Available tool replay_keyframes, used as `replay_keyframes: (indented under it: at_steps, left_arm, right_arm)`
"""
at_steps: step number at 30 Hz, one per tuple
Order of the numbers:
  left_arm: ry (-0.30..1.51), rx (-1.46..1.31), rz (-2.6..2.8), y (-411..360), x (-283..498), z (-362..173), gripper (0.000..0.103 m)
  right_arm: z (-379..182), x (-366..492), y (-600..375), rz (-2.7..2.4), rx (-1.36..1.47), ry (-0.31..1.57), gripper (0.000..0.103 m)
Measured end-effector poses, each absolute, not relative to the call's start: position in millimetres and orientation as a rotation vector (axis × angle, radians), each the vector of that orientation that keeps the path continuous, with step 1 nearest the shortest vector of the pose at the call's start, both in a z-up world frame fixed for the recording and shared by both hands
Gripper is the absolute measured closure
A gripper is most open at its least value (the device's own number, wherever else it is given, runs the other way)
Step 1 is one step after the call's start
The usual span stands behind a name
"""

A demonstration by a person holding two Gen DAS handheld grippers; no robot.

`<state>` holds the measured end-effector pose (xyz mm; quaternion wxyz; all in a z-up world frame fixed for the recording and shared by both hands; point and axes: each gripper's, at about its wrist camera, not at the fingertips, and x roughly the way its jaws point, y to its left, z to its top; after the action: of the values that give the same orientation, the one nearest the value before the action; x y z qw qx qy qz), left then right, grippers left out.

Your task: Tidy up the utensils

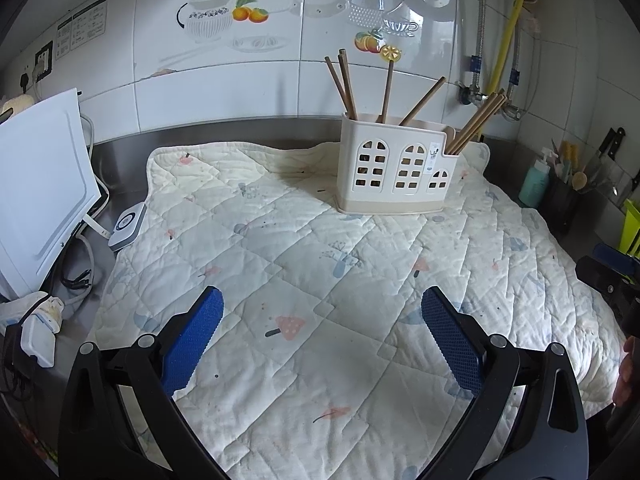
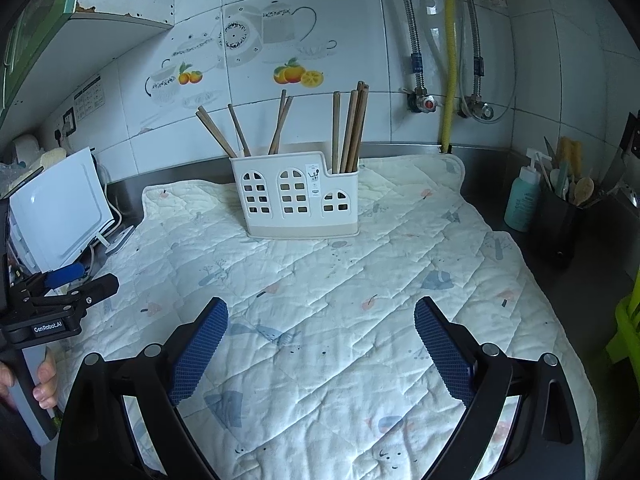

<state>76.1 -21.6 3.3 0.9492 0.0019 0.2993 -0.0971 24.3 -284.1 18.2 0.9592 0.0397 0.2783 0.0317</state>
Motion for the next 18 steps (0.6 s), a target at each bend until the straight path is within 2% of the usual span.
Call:
replay_keyframes:
  at_steps: [18]
  left_arm:
    - [0.598, 0.012, -0.208, -25.2, 75.5, 8.0, 0.005]
  right_arm:
    - [19.7, 23.8, -287.4, 0.062, 0.094, 0.552, 0.011]
